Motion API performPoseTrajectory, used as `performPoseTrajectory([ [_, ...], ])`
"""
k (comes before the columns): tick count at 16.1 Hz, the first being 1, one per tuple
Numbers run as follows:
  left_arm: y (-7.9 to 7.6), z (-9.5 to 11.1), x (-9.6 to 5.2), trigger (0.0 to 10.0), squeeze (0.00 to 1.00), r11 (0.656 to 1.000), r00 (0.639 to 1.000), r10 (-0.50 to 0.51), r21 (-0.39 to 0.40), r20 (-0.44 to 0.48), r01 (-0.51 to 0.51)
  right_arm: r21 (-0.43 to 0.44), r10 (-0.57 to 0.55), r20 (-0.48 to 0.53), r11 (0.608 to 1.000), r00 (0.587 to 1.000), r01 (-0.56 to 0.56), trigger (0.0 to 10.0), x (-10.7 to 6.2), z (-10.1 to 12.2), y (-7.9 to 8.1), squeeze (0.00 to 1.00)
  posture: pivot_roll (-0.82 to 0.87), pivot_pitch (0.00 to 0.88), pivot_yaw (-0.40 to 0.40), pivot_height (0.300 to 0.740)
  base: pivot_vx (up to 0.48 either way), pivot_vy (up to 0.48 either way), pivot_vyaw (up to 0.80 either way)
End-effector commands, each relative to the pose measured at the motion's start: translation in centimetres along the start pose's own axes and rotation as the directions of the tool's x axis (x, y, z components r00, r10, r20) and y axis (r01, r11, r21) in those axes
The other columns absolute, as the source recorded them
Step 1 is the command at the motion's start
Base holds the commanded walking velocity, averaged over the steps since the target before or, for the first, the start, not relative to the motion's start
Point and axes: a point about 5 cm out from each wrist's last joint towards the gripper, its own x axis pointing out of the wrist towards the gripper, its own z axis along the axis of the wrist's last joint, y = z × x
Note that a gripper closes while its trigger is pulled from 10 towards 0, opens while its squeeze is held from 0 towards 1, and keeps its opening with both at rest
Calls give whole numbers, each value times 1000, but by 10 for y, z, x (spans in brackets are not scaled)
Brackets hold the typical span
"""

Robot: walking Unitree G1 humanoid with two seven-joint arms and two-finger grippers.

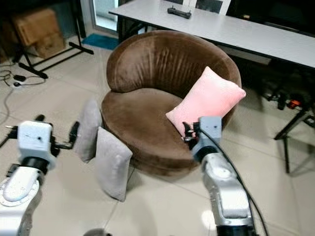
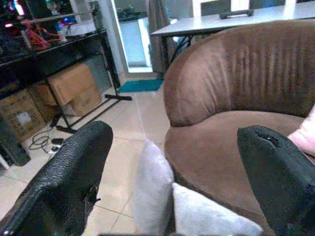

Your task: Move the pillow to the sofa from floor

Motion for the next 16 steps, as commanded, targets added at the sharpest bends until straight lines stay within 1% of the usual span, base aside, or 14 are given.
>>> performPoseTrajectory([
  [1,-1,3,1,10000,0,1000,1000,0,-12,13,0,-48,25,23,999,999,-24,10000,1,6,1,0,131,0,-108,735,0,0,800],
  [2,0,4,1,10000,0,1000,1000,1,-16,19,-1,-54,32,20,998,999,-31,10000,1,6,2,0,131,0,-108,735,0,0,800],
  [3,0,5,1,10000,0,1000,1000,3,-13,25,-3,-39,36,16,999,999,-36,10000,1,5,4,0,135,0,-109,735,262,0,800],
  [5,1,5,1,10000,0,1000,1000,0,-8,29,0,21,-4,17,1000,1000,4,10000,3,3,0,0,144,0,-105,735,343,0,0],
  [10,6,3,3,10000,0,1000,999,-17,-4,32,17,-8,-34,18,999,999,34,10000,3,0,0,0,145,0,-64,735,340,0,0],
  [13,9,2,4,10000,0,1000,999,-27,7,34,27,-4,-40,30,999,999,40,10000,2,0,2,0,149,0,-47,735,339,0,0],
  [15,11,2,3,10000,0,999,999,-36,13,39,36,18,-63,31,998,998,62,10000,0,-3,1,0,153,0,-41,735,341,0,0],
  [16,11,3,3,10000,0,999,998,-39,17,39,39,1,-65,32,998,997,65,10000,0,-3,0,0,155,0,-40,735,337,0,0],
])
